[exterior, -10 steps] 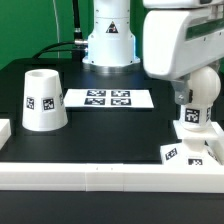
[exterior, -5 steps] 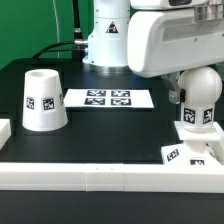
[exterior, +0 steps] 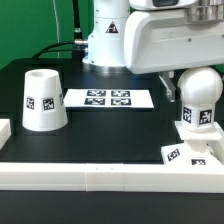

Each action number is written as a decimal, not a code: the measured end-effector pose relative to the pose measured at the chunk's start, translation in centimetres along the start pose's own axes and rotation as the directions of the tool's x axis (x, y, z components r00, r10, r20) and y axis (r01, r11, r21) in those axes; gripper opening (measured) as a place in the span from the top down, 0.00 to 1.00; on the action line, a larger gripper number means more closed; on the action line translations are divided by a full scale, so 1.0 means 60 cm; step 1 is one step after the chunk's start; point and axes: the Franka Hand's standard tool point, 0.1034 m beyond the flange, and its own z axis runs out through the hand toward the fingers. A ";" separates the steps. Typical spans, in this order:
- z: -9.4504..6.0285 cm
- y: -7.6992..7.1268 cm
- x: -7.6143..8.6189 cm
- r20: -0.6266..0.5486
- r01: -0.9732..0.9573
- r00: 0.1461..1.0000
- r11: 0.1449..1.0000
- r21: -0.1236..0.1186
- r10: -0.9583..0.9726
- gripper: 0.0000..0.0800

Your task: Assemble lamp

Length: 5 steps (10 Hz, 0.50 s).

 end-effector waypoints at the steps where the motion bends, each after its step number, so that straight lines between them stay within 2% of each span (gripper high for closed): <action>1: 0.000 -0.001 -0.002 -0.002 -0.144 0.990 0.990 0.005 0.144 0.28; 3: 0.003 -0.005 -0.005 -0.002 -0.351 0.936 0.936 0.007 0.352 0.28; 5: 0.005 -0.008 -0.004 -0.003 -0.521 0.853 0.853 0.021 0.521 0.28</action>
Offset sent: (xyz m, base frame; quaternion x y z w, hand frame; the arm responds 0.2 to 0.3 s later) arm -0.0119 0.0072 -0.0131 0.0107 -0.0119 0.2625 0.9648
